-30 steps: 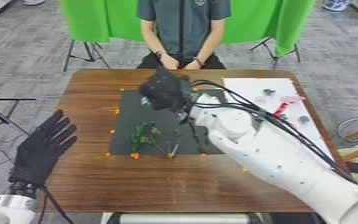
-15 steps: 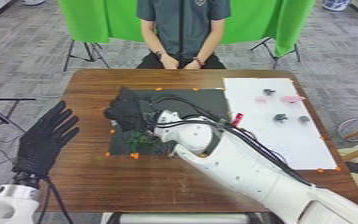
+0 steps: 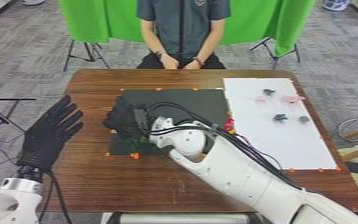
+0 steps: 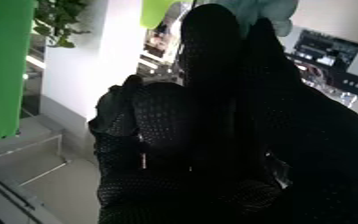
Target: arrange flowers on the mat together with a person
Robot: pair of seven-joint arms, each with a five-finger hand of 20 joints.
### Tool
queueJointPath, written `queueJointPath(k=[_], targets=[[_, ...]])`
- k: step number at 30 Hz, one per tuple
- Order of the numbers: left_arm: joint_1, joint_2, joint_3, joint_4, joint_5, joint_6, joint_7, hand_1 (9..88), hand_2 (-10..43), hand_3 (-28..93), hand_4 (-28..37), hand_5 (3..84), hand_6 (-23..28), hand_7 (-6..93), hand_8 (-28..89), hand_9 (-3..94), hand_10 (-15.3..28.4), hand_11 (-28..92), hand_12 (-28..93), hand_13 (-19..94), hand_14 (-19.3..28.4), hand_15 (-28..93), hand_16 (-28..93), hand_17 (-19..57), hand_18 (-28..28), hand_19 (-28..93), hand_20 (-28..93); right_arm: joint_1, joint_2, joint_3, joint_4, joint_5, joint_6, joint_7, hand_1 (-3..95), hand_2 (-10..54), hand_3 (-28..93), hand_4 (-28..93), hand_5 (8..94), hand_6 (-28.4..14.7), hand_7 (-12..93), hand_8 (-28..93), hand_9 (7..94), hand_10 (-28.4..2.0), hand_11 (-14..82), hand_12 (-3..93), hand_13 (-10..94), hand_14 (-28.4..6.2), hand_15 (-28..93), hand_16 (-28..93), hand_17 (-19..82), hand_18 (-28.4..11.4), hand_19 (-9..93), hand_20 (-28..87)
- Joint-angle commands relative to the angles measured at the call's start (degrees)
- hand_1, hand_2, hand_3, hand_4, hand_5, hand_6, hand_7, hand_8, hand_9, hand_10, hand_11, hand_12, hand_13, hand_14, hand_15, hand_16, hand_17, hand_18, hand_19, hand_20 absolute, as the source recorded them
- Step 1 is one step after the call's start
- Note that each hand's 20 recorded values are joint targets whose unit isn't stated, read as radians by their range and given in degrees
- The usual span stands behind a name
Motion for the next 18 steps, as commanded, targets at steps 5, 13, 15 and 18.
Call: queueJointPath(k=[5, 13, 15, 18], targets=[[-0.37, 0.84, 0.26, 0.6, 0.35, -0.04, 0.05, 24.6, -3.6, 70, -28.3, 29.1, 3.3, 12.3, -7, 21.5, 10.4, 14, 15, 18, 12.6, 14, 5, -11.9, 20.4, 38, 9, -0.19, 0.18, -0.62, -2.99, -1.16, -6.59, 4.4, 43.6, -9.5, 79, -28, 66.0, 1.3, 43, -2, 81.7, -7.0, 22.8, 44.1, 68, -6.7, 78, 28, 33, -19.6, 86, 46], [-0.42, 0.9, 0.45, 0.65, 0.25, -0.26, -0.13, 24.6, -3.5, 70, -28.3, 29.0, 3.2, 12.4, -7, 21.5, 10.3, 14, 15, 18, 12.6, 14, 5, -11.9, 20.4, 38, 9, 0.07, 0.24, -2.1, -4.07, 1.65, -4.6, 7.96, 38.7, -9.5, 79, -28, 64.7, 1.1, 38, -2, 78.2, -8.1, 31.0, 35.2, 67, -7.0, 78, 28, 32, -19.9, 85, 47], [-0.37, 0.88, 0.54, 0.6, 0.18, -0.07, -0.16, 24.7, -3.5, 70, -28.3, 29.0, 3.2, 12.3, -7, 21.5, 10.4, 14, 15, 18, 12.5, 14, 5, -11.9, 20.4, 38, 9, -0.03, 0.3, -2.38, -4.37, 3.38, -3.02, 8.78, 37.1, -9.5, 80, -28, 64.3, 1.1, 37, -2, 77.6, -8.4, 33.6, 31.9, 67, -7.1, 78, 28, 32, -20.2, 85, 47], [0.16, 0.59, 0.31, 0.48, 0.2, -0.1, -0.1, 24.6, -3.5, 70, -28.3, 29.0, 3.2, 12.3, -7, 21.5, 10.4, 15, 15, 18, 12.6, 14, 5, -11.9, 20.4, 38, 9, -0.1, 0.38, -2.62, -5.25, 5.62, -2.09, 9.85, 33.8, -9.2, 82, -28, 64.8, 1.1, 34, -4, 75.8, -8.8, 34.7, 27.0, 67, -7.4, 78, 27, 32, -20.4, 86, 47]])
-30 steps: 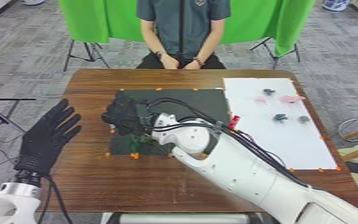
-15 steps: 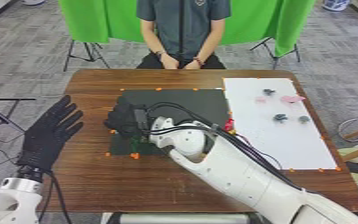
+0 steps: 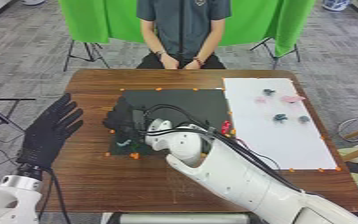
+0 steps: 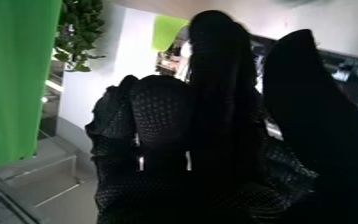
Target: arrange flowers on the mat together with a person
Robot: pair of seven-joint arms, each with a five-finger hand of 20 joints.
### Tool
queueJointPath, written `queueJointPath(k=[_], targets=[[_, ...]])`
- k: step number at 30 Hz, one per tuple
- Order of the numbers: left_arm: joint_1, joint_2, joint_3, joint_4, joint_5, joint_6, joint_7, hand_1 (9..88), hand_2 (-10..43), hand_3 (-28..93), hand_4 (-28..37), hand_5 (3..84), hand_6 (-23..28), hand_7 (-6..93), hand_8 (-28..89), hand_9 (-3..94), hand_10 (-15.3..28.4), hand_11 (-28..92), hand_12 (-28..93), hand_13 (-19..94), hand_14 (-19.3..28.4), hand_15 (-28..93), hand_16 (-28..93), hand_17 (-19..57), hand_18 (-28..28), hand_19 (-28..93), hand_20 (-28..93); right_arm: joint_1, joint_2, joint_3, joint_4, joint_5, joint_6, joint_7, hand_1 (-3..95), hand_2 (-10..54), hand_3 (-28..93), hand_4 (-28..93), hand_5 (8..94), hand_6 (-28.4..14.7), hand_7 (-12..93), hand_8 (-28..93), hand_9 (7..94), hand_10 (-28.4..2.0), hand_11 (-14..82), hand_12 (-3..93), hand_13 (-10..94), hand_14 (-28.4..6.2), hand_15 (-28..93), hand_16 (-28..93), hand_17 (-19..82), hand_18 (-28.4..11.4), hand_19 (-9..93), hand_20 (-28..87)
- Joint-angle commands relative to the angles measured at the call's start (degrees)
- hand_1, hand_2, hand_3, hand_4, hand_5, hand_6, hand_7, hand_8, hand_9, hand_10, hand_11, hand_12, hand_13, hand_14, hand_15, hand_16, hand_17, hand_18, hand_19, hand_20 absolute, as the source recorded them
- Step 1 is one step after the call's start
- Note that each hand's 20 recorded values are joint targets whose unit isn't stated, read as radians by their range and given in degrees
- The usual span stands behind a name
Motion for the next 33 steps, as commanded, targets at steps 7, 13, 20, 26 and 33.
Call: queueJointPath(k=[7, 13, 20, 26, 33], targets=[[2.21, -2.41, -0.44, -0.12, 0.34, -0.27, 0.02, 24.6, -3.4, 70, -28.3, 29.1, 3.2, 12.3, -7, 21.5, 10.4, 14, 15, 18, 12.7, 14, 5, -11.9, 20.4, 38, 9, -0.87, 2.7, 2.63, -11.46, 13.06, -2.58, 6.14, 25.7, -1.2, 82, -27, 63.8, -0.2, 29, -15, 72.7, -10.3, 33.0, 26.0, 66, -8.7, 77, 27, 31, -21.4, 85, 47], [3.59, -6.05, -1.02, -0.59, 1.41, -2.21, -0.26, 24.4, -3.5, 70, -28.3, 29.1, 3.2, 12.4, -7, 21.5, 10.4, 14, 15, 18, 12.7, 14, 5, -11.9, 20.4, 38, 9, -7.98, 11.64, 18.42, -27.09, 35.87, -15.33, 9.5, 24.6, 4.3, 83, -25, 59.4, -1.4, 28, -14, 65.8, -11.7, 33.2, 26.5, 61, -10.6, 73, 25, 26, -20.9, 77, 44], [2.17, -7.28, 0.3, -0.26, 1.55, -2.2, 0.02, 24.4, -3.5, 70, -28.3, 29.2, 3.3, 12.3, -7, 21.6, 10.5, 14, 15, 18, 12.6, 14, 5, -12.0, 20.4, 38, 9, -22.41, 25.9, 42.5, -35.86, 71.3, -20.46, 9.55, 22.2, 7.3, 85, -23, 50.2, -3.3, 24, -14, 50.9, -14.5, 27.8, 24.2, 44, -12.1, 56, 18, 14, -21.7, 57, 35], [0.7, -8.86, 1.83, 0.03, 2.69, -3.6, 0.26, 24.5, -3.4, 70, -28.3, 29.1, 3.3, 12.4, -7, 21.6, 10.5, 14, 15, 18, 12.7, 14, 5, -12.0, 20.4, 38, 9, -45.56, 31.75, 64.17, -40.87, 88.18, -11.67, 10.88, 22.8, 10.6, 89, -22, 50.4, -3.1, 24, -14, 50.7, -15.3, 27.3, 23.7, 44, -12.7, 54, 18, 14, -21.5, 56, 34], [-1.1, -11.27, 4.01, 1.72, 2.8, -3.82, 0.05, 24.5, -3.5, 70, -28.3, 29.2, 3.3, 12.4, -7, 21.7, 10.5, 15, 15, 18, 12.6, 14, 5, -11.9, 20.4, 38, 9, -62.03, 28.81, 73.2, -44.69, 104.58, 4.18, 7.85, 19.8, 8.5, 89, -22, 50.2, -4.8, 21, -13, 51.0, -16.6, 25.8, 23.9, 44, -14.5, 53, 18, 14, -22.2, 57, 34]])
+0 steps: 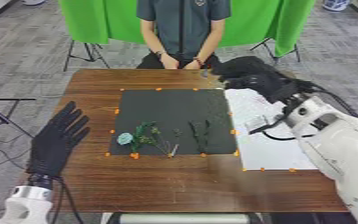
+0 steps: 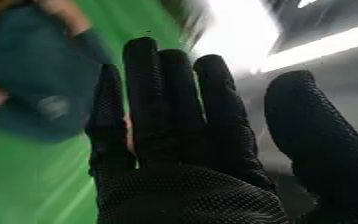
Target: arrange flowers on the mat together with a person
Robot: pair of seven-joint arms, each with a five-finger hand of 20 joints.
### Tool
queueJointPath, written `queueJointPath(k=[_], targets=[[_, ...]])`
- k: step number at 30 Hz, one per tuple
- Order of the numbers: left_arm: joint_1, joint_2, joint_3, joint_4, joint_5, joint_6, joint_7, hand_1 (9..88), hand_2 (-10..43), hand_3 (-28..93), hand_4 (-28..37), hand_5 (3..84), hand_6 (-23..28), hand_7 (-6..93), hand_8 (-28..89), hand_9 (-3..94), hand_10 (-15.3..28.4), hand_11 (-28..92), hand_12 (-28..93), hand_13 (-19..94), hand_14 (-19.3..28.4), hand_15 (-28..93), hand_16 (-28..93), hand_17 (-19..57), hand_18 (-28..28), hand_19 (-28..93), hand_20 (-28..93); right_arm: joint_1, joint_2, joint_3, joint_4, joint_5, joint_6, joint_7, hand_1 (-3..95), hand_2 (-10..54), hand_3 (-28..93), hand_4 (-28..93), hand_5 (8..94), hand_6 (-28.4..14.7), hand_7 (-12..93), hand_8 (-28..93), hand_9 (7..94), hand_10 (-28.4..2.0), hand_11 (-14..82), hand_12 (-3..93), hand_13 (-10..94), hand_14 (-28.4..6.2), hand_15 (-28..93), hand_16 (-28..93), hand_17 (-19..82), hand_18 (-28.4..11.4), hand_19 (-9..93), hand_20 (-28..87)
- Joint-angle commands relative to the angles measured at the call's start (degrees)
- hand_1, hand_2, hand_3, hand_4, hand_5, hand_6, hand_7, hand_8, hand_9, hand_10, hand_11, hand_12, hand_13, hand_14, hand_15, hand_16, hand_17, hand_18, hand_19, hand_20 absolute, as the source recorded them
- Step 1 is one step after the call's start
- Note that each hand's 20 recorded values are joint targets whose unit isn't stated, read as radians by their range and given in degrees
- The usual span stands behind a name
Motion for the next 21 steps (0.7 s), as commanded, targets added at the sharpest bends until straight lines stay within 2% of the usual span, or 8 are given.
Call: queueJointPath(k=[1, 2, 4, 6, 7, 9, 16, 21], targets=[[-1.14, -3.68, 2.27, 1.6, 0.62, -0.82, -0.18, 24.5, -3.5, 70, -28.3, 29.1, 3.3, 12.4, -7, 21.6, 10.5, 15, 15, 18, 12.6, 14, 5, -11.9, 20.4, 38, 9, -26.74, -2.98, 19.86, -3.65, 32.64, 14.84, -1.15, 19.5, 8.8, 89, -22, 50.5, -4.9, 21, -12, 51.3, -16.7, 25.8, 23.9, 44, -14.6, 54, 19, 14, -22.2, 57, 34], [-1.09, -3.96, 2.38, 1.57, 0.54, -0.51, -0.04, 24.5, -3.5, 70, -28.3, 29.2, 3.3, 12.3, -7, 21.7, 10.5, 15, 15, 18, 12.6, 14, 5, -11.9, 20.4, 38, 9, -27.92, -3.47, 20.91, -4.24, 31.98, 14.26, -0.64, 19.3, 8.9, 89, -22, 50.5, -5.0, 21, -12, 51.0, -16.7, 25.6, 23.9, 44, -14.7, 54, 19, 14, -22.2, 57, 34], [-0.8, -3.74, 2.68, 1.52, 0.41, 0.1, -0.13, 24.6, -3.4, 70, -28.3, 29.1, 3.3, 12.3, -7, 21.6, 10.4, 15, 15, 18, 12.5, 14, 5, -11.9, 20.4, 38, 9, -30.79, -5.17, 24.07, -5.65, 31.1, 10.04, 1.63, 18.6, 8.6, 89, -22, 48.9, -5.3, 20, -12, 49.1, -16.6, 24.6, 23.7, 42, -14.9, 53, 18, 14, -22.5, 57, 34], [-0.5, -3.68, 2.48, 1.49, 0.44, -0.56, -0.69, 24.6, -3.5, 70, -28.2, 29.2, 3.3, 12.3, -7, 21.3, 10.3, 14, 15, 18, 12.5, 14, 5, -11.9, 20.4, 38, 9, -32.91, -6.6, 26.11, -6.56, 31.87, 6.73, 3.87, 17.9, 7.7, 89, -22, 45.7, -5.8, 18, -11, 46.0, -16.8, 22.2, 23.7, 39, -14.8, 49, 18, 12, -22.8, 55, 33], [-0.4, -3.43, 2.67, 1.43, 0.46, -0.47, -0.49, 24.7, -3.5, 70, -28.2, 29.1, 3.3, 12.4, -7, 21.0, 10.2, 14, 15, 18, 12.4, 14, 5, -12.0, 20.4, 38, 9, -33.98, -7.52, 27.07, -7.02, 32.05, 5.51, 4.54, 17.8, 7.2, 89, -22, 44.4, -5.9, 17, -11, 44.7, -16.7, 20.6, 23.6, 38, -14.8, 46, 17, 11, -23.0, 54, 33], [0.03, -3.98, 2.58, 1.24, 0.58, -0.74, -0.71, 24.7, -3.5, 70, -28.2, 29.0, 3.3, 12.4, -7, 20.8, 10.2, 14, 15, 18, 12.4, 14, 5, -12.0, 20.4, 38, 9, -35.66, -9.06, 28.36, -7.41, 32.22, 3.1, 5.19, 17.4, 6.7, 88, -22, 42.6, -6.1, 15, -10, 43.4, -16.6, 18.1, 23.3, 36, -14.8, 42, 18, 11, -23.1, 52, 32], [0.71, -5.25, 2.59, 1.08, 0.69, -1.77, -1.34, 24.8, -3.6, 71, -28.3, 28.8, 3.1, 12.7, -7, 20.6, 10.1, 14, 15, 18, 12.4, 13, 5, -12.0, 20.4, 38, 9, -37.3, -12.18, 29.36, -7.73, 31.57, 1.4, 5.16, 16.6, 6.8, 87, -23, 40.5, -6.1, 14, -9, 41.3, -16.3, 15.6, 23.3, 34, -14.7, 36, 20, 9, -23.0, 49, 31], [-0.42, -5.15, 2.35, 1.06, 0.81, -2.02, -0.97, 24.8, -3.6, 71, -28.3, 28.9, 3.3, 12.7, -7, 20.7, 10.1, 14, 15, 18, 12.4, 14, 5, -12.0, 20.4, 38, 9, -36.91, -13.06, 28.79, -7.9, 31.98, 2.67, 3.8, 16.5, 6.8, 87, -23, 40.3, -6.1, 14, -9, 41.2, -16.3, 15.7, 23.4, 34, -14.7, 36, 21, 9, -23.1, 50, 31]])
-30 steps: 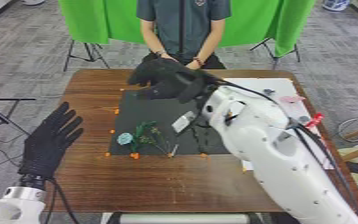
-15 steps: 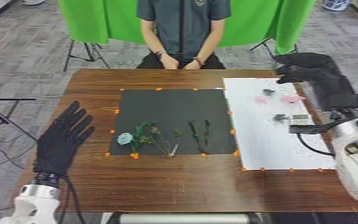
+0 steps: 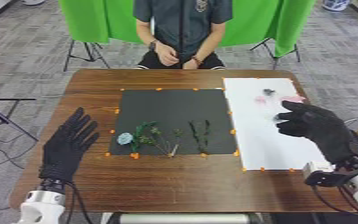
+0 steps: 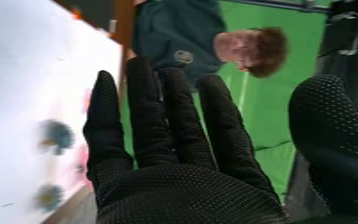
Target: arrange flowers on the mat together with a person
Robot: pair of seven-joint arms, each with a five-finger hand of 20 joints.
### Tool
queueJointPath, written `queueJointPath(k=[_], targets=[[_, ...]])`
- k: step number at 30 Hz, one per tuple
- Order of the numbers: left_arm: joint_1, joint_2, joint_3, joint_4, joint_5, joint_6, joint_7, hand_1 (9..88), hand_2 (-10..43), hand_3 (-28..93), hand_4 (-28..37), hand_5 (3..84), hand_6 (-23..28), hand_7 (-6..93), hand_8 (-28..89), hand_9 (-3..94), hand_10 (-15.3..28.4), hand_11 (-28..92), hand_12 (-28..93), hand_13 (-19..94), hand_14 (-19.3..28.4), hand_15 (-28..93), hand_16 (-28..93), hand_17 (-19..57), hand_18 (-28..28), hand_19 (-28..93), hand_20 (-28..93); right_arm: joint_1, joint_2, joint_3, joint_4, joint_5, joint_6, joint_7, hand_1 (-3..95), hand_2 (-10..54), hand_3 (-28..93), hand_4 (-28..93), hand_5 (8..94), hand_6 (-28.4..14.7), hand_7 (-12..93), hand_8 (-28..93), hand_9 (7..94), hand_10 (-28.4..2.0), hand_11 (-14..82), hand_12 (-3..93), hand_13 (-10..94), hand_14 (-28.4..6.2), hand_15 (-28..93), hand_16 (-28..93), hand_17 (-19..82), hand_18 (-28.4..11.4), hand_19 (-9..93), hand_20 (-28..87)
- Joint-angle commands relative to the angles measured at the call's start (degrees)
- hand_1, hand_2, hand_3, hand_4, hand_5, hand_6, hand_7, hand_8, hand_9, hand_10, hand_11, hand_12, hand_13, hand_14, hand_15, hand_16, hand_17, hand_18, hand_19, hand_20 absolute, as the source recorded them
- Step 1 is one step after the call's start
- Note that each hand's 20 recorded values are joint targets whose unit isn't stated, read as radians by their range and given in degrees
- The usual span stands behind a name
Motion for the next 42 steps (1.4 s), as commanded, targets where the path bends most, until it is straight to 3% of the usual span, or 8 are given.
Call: queueJointPath(k=[1, 8, 12, 17, 19, 32, 36, 42], targets=[[-0.14, -0.58, -0.12, -0.05, 0.43, -1.18, -0.26, 24.8, -3.6, 70, -28.3, 28.9, 3.3, 12.7, -7, 20.7, 10.1, 14, 15, 18, 12.4, 14, 5, -12.0, 20.4, 38, 9, 0.56, -2.27, -1.27, -0.22, -0.08, 3.32, -1.93, 16.4, 6.8, 87, -22, 40.4, -6.2, 14, -9, 41.2, -16.3, 15.7, 23.5, 34, -14.7, 36, 21, 9, -23.1, 50, 31], [1.56, -1.81, 0.23, -0.14, 0.35, -1.47, -2.34, 24.7, -3.6, 71, -28.3, 29.0, 3.3, 12.7, -7, 21.3, 10.4, 15, 15, 18, 12.6, 14, 5, -11.9, 20.3, 38, 9, -0.56, -3.15, -0.94, -0.68, 0.11, 2.1, -0.69, 17.6, 5.0, 88, -22, 40.1, -6.2, 15, -9, 40.9, -16.2, 16.2, 23.6, 34, -14.6, 36, 21, 9, -23.0, 50, 31], [0.74, -1.0, -0.11, -0.29, 1.1, -1.72, -0.67, 24.9, -3.6, 70, -28.2, 29.0, 3.3, 12.6, -7, 21.4, 10.4, 15, 15, 18, 12.6, 14, 5, -11.8, 20.4, 38, 9, 0.37, -3.71, -2.14, -0.7, 0.36, 2.06, -1.75, 17.8, 4.8, 88, -22, 40.4, -6.2, 15, -9, 41.1, -16.1, 16.6, 23.7, 34, -14.6, 36, 22, 9, -23.0, 50, 31], [1.61, -2.09, -0.47, -0.47, 0.97, -2.79, -2.21, 24.8, -3.6, 71, -28.3, 29.0, 3.3, 12.6, -7, 21.5, 10.4, 15, 15, 18, 12.6, 14, 5, -11.9, 20.4, 38, 9, 0.49, -3.22, -2.51, -0.42, 0.3, 2.26, -1.35, 18.5, 4.2, 88, -22, 40.4, -6.1, 15, -9, 41.3, -16.1, 16.9, 23.5, 35, -14.5, 37, 21, 9, -22.9, 50, 31], [3.3, -2.17, -0.55, -1.13, 0.71, -1.13, -0.94, 24.8, -3.6, 71, -28.2, 29.0, 3.3, 12.5, -7, 21.5, 10.4, 15, 15, 19, 12.6, 14, 5, -11.9, 20.4, 38, 9, 1.52, -3.08, -3.06, -0.1, 1.01, 1.16, -0.73, 18.5, 4.2, 88, -22, 40.5, -6.1, 15, -9, 41.4, -16.1, 17.0, 23.5, 35, -14.5, 37, 21, 9, -22.9, 50, 31], [2.09, -2.88, 0.13, -0.51, 0.95, -1.33, -1.61, 25.9, -4.2, 70, -28.0, 28.8, 3.2, 12.6, -7, 21.3, 10.4, 14, 15, 19, 12.7, 14, 5, -11.9, 20.4, 38, 9, 0.07, -3.23, -1.58, -0.92, 1.03, 1.78, 0.88, 18.6, 4.2, 88, -23, 40.6, -6.1, 16, -10, 41.4, -16.1, 17.0, 23.3, 35, -14.6, 38, 21, 10, -22.8, 51, 31], [1.3, -0.76, 0.03, -0.74, 0.06, 0.38, -0.13, 25.6, -4.4, 70, -27.9, 28.9, 3.3, 12.7, -7, 21.5, 10.4, 14, 15, 19, 12.6, 14, 5, -11.9, 20.4, 38, 9, 2.58, -3.26, -3.01, -0.34, 0.83, 1.64, 0.27, 18.5, 4.4, 88, -23, 40.7, -6.1, 16, -10, 41.4, -16.1, 17.1, 23.3, 36, -14.6, 38, 21, 10, -22.9, 51, 31], [2.84, -0.55, -1.2, -0.9, -0.26, -0.69, -2.07, 25.4, -4.2, 70, -28.1, 29.1, 3.4, 12.7, -7, 21.7, 10.4, 14, 15, 19, 12.6, 14, 5, -11.8, 20.4, 38, 9, 1.72, -3.39, -3.18, -0.77, 0.18, 1.59, -0.05, 18.4, 4.7, 88, -23, 40.4, -6.3, 15, -10, 40.8, -16.0, 16.8, 23.4, 36, -14.6, 38, 21, 10, -22.8, 51, 31]])
